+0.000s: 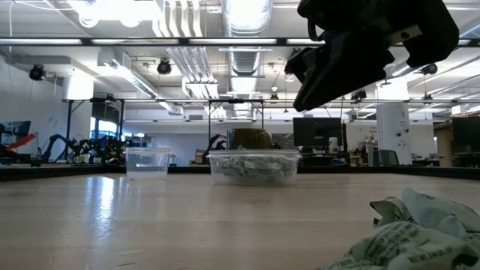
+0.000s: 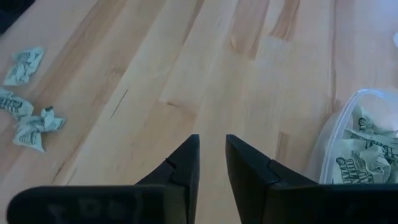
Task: Pick and place Stevia / Truvia into bins
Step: Put the green stevia packet into the transparent container
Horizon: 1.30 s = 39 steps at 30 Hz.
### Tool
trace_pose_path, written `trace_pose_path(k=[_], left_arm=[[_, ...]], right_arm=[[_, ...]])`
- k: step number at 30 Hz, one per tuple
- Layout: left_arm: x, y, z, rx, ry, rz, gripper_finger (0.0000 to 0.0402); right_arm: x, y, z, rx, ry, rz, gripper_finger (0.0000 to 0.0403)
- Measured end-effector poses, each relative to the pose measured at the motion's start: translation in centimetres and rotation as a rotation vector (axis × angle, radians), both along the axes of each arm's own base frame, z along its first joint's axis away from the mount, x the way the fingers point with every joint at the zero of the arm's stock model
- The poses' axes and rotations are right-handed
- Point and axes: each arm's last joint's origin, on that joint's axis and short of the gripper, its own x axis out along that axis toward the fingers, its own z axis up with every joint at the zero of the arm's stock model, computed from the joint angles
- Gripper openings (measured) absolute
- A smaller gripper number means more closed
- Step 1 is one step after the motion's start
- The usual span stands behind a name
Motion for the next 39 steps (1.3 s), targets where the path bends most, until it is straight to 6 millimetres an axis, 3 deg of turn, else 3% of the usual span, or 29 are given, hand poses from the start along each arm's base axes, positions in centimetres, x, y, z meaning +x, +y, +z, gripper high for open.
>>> trace_pose_path(k=[10, 21, 39], left_arm=[[-0.3, -0.1, 1.1, 0.115, 0.078, -0.010, 0.0123], [-0.3, -0.2, -0.4, 0.174, 0.087, -0.057, 0.0123], [-0.1, -0.7, -1.1, 0.140, 0.088, -0.073, 0.0123]], right_arm=[[0.0, 0.0, -0.1, 0.044, 0.002, -0.042, 0.0065], [-0.1, 0.3, -0.1, 0.058, -0.002, -0.043, 0.0059], [-0.2, 0.5, -0.3, 0.079, -0.005, -0.056, 0.0059]])
